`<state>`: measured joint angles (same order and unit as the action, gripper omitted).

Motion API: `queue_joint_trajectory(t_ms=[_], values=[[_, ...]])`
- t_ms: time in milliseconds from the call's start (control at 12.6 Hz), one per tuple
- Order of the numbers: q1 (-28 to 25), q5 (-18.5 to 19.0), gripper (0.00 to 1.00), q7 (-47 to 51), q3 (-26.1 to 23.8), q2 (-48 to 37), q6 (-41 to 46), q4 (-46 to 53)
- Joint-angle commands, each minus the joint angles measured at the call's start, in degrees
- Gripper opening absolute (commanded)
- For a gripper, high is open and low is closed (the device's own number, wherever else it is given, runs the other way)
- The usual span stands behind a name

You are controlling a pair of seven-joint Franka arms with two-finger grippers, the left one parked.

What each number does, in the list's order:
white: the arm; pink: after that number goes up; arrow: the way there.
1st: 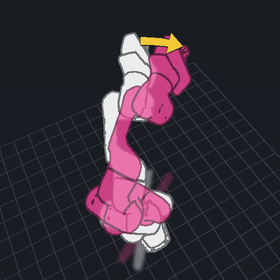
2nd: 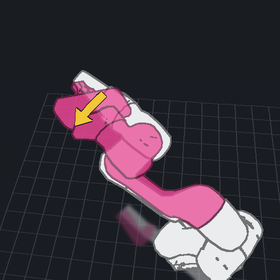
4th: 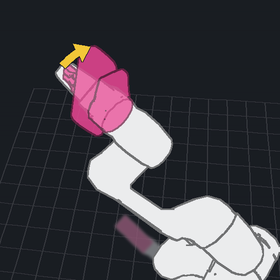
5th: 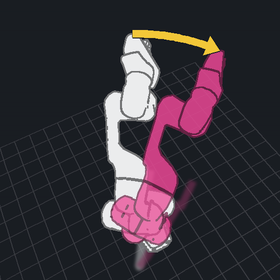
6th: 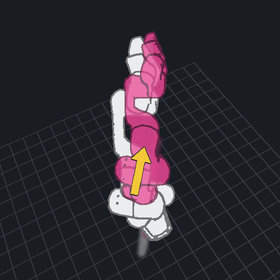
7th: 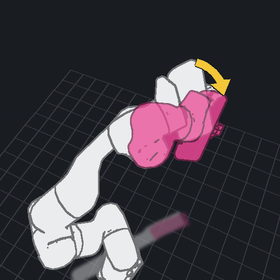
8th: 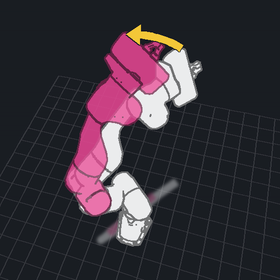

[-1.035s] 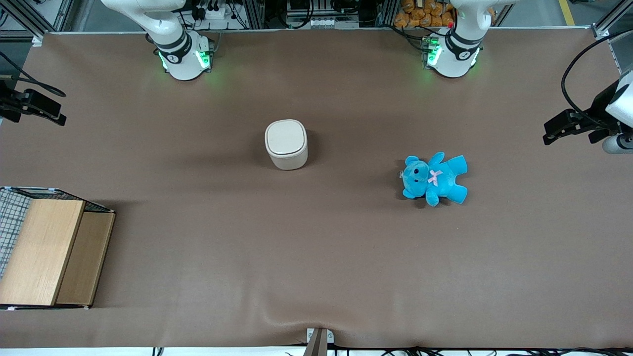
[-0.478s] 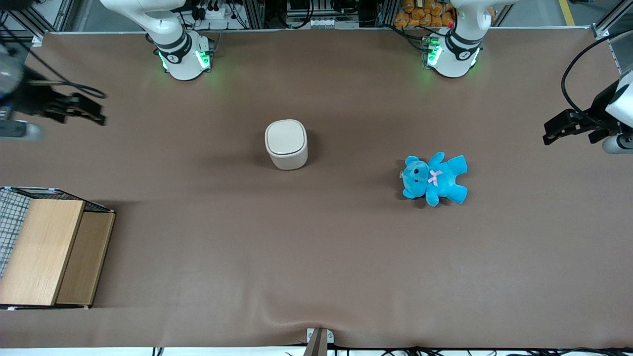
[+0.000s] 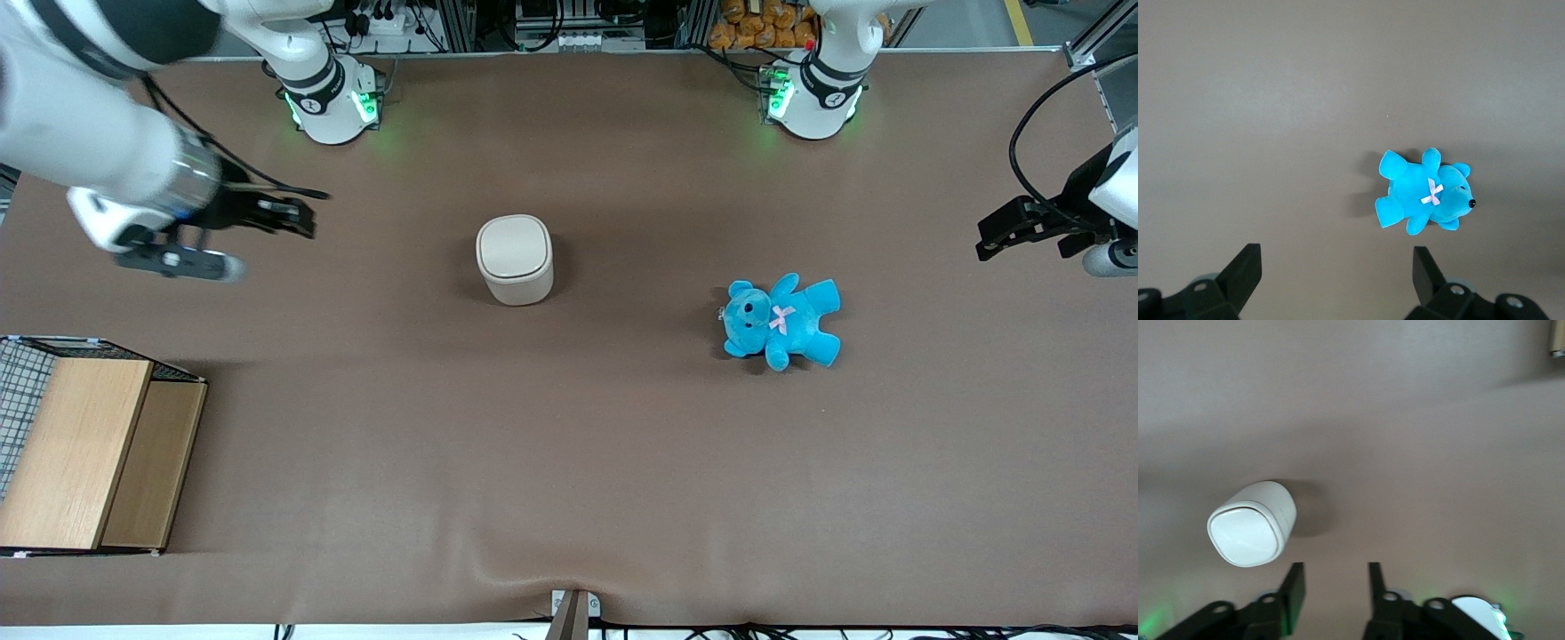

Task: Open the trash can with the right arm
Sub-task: 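Move the right gripper over the white trash can's lid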

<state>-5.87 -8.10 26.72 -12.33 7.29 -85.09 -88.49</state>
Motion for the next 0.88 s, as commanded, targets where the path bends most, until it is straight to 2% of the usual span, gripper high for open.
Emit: queue_joint_trajectory(t_ms=[0,239,398,558,796], values=[[0.4,-0.7,0.16,1.2,-4.7,-0.4,-5.6,-5.0],[-0.4,-0.6,0.0,1.2,-8.8,-0.4,-13.8,-11.8],[-1.8,-0.4,0.0,4.1,-11.2,0.5,-19.8,-15.9],[-2.7,3.2,0.0,4.3,-13.6,3.4,-21.0,-16.3],[-6.6,4.6,0.0,7.9,-14.1,4.8,-28.3,-21.5]])
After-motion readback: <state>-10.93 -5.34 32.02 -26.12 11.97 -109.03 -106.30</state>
